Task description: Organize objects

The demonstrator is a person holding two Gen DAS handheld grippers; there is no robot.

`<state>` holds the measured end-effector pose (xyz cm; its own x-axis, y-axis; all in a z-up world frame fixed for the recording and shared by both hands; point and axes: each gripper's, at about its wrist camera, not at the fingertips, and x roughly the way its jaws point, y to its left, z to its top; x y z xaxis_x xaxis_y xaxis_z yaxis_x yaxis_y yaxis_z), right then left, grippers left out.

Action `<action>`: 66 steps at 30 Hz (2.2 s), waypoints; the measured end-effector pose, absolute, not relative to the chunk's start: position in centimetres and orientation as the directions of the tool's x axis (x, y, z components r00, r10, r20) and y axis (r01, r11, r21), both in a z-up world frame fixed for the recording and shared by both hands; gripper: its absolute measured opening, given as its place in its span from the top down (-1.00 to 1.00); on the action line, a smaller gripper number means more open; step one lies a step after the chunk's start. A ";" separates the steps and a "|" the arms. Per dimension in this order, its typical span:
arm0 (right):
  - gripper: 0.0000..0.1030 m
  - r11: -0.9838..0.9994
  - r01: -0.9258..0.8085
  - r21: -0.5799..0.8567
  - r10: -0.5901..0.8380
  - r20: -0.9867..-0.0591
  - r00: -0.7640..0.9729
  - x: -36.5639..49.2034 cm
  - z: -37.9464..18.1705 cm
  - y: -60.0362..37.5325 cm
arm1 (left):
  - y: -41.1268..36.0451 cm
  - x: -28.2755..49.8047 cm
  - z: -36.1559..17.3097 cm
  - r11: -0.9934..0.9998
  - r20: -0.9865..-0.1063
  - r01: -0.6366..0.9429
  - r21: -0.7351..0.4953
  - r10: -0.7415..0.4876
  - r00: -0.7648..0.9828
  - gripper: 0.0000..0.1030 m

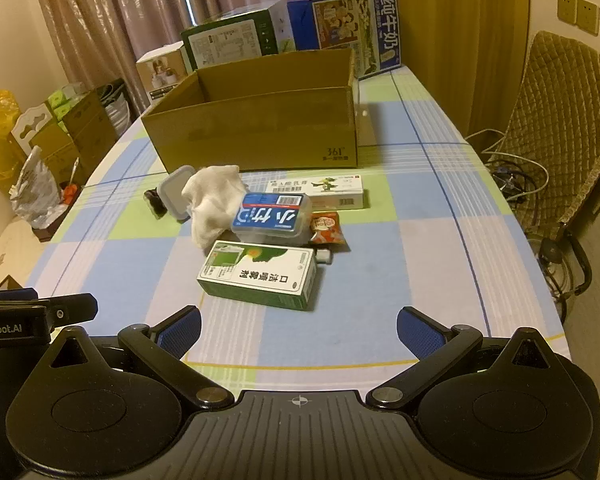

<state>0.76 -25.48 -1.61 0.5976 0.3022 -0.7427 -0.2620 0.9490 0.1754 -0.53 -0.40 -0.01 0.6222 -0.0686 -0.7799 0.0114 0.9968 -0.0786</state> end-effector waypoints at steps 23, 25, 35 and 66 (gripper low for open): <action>-0.97 0.942 -0.283 0.182 0.321 -0.739 0.592 0.9 -1.7 -25.3 | -0.2 -0.4 -0.2 0.997 -0.785 0.002 -0.083 -0.067 0.616 -0.97; -0.97 0.941 -0.286 0.181 0.322 -0.740 0.591 0.9 -1.8 -25.2 | -0.2 -0.4 -0.3 0.997 -0.784 0.002 -0.083 -0.067 0.617 -0.97; -0.97 0.935 -0.302 0.184 0.334 -0.741 0.583 1.1 -1.9 -25.1 | 0.0 -0.4 -0.2 0.996 -0.787 0.001 -0.084 -0.067 0.614 -0.97; -0.54 0.467 -0.883 -0.052 0.496 -0.811 0.310 9.0 -6.3 -19.2 | 1.0 7.2 -2.4 0.969 -0.803 0.246 -0.018 -0.161 0.573 -0.76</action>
<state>9.00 -19.17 -6.34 0.3102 0.4960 -0.8110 -0.8828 0.4669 -0.0521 7.20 0.95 -2.38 0.5734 -0.1606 -0.8033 0.2462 0.9690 -0.0180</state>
